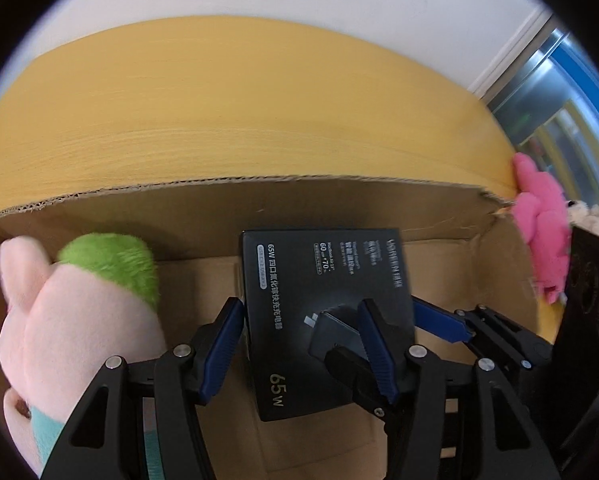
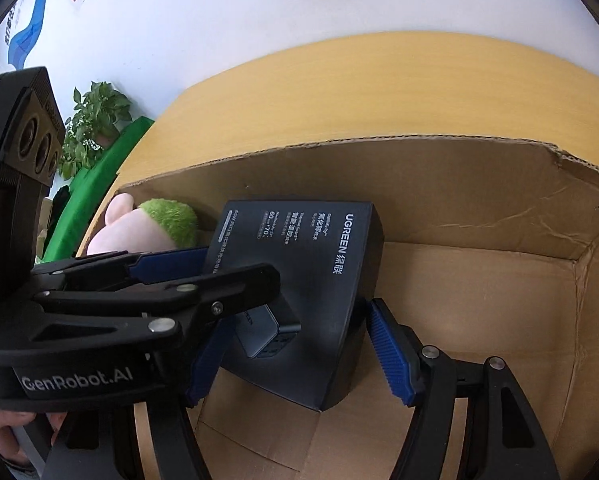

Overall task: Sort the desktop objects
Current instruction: 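Carry the charger box with the left gripper and lower it into the box, then open the left gripper and move both tools toward the white phone stand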

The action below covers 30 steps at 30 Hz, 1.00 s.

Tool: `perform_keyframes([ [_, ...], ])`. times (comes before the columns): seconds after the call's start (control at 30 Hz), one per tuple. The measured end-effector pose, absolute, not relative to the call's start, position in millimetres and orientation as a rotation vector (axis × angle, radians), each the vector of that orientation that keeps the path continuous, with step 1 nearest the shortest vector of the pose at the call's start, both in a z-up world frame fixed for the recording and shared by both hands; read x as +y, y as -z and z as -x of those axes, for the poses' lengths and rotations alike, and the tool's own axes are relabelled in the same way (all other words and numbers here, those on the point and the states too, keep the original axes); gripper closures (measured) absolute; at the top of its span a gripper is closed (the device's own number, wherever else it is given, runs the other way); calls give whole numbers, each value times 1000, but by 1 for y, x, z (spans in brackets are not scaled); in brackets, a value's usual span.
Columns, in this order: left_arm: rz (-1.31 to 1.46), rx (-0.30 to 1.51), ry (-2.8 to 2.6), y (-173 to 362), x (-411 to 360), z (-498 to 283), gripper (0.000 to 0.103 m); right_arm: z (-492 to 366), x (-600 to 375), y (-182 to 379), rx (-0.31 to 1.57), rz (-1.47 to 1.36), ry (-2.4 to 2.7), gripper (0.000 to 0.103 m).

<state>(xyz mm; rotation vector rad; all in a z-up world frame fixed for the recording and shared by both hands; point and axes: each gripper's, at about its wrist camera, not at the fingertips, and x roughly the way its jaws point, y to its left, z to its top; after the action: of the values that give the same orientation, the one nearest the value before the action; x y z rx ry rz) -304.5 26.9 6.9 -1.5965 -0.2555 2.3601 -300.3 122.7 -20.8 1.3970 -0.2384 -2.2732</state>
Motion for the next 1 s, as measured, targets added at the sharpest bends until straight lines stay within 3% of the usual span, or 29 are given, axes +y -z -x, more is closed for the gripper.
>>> perform_keyframes([
  [0.1,1479,-282,-2398,-41,17,279,46,285,136,-2,-236,-1357,2264,26],
  [0.17,1358,-195,-2461,-73,12,248,45,261,148,-28,-196,-1303,2274,5],
  [0.23,1251,-150,-2478,-101,4,207,43,229,161,-53,-114,-1251,2282,0],
  [0.4,1116,-55,-2528,-129,-17,101,31,152,199,-73,-98,-1275,2282,0],
  [0.47,1123,-49,-2520,-118,-26,66,31,124,207,-59,-116,-1332,2258,0],
  [0.63,1317,-68,-2491,-64,-33,36,31,74,226,-12,-106,-1496,2255,0],
  [0.77,1414,-115,-2461,-34,-46,19,31,55,221,-9,-57,-1474,2287,0],
  [1.0,1367,-117,-2535,-41,-57,2,31,40,225,-14,-150,-1444,2325,0],
])
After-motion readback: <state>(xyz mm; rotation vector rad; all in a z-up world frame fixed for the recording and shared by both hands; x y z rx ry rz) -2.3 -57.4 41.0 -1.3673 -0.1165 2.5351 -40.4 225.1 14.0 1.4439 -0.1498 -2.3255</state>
